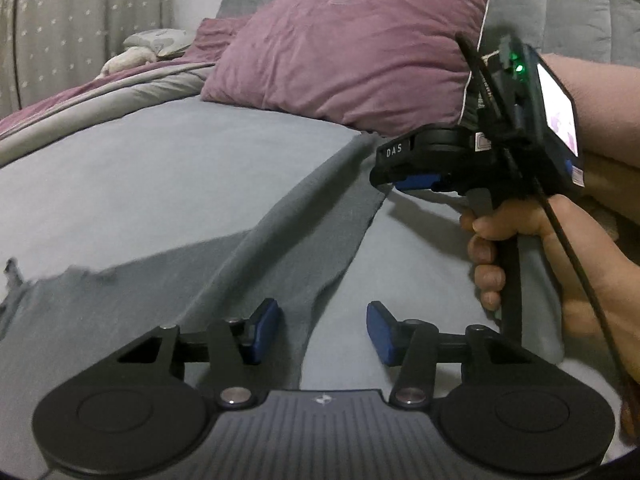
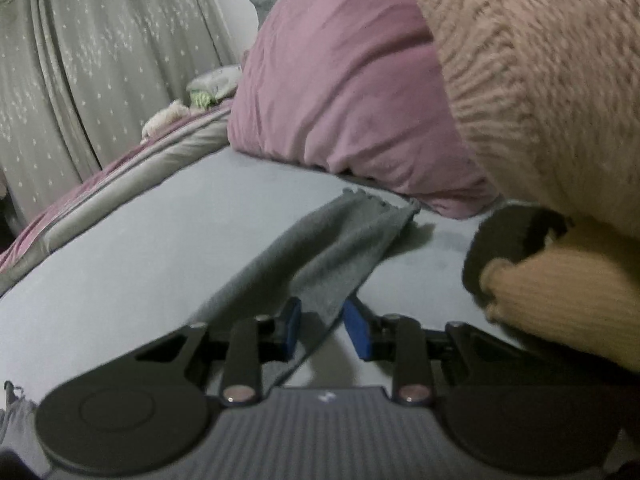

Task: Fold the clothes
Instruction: 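Grasp the sleeve edge with the right gripper while the left gripper grasps it too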

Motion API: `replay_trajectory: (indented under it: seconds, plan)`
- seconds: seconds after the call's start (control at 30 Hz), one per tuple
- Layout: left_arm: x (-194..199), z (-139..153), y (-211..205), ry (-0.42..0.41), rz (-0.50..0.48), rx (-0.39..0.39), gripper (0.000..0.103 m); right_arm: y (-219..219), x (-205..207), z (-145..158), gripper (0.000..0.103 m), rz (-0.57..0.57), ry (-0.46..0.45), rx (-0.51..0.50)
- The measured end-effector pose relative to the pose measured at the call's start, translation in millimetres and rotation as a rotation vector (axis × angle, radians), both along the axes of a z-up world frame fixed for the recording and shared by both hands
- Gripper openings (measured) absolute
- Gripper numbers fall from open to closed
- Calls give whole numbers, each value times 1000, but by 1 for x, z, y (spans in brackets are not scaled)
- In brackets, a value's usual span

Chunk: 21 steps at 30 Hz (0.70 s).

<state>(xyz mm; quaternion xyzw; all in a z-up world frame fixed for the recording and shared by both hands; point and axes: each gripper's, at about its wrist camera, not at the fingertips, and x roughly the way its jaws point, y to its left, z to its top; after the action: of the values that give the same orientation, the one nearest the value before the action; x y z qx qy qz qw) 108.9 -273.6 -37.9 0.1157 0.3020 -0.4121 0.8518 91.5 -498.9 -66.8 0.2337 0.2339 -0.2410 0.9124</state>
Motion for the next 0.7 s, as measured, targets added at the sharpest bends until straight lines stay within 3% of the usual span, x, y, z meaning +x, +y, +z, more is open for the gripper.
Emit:
replay_trajectory:
  seconds: [0.07,0.13,0.23,0.3,0.5,0.7]
  plan:
    - [6,-1,-5,0,-10,-7,44,-2,4,-1,10,10,-18,0]
    - [14,-3,-9,23,-10,-20,36,-5,8,-2,9,25,-27,0]
    - [24,-3,-12,59,-8,-51,6,1,9,6,7,34,-12,-89]
    - [29,-4,-11,89,3,-78,2,10,8,13,7,36,7,-175]
    - [36,-3,1,179,-11,-176,1,51,16,22,7,38,211,-521]
    - [35,0,8,237,-99,-182,1,83,21,17,7,111,437,-765]
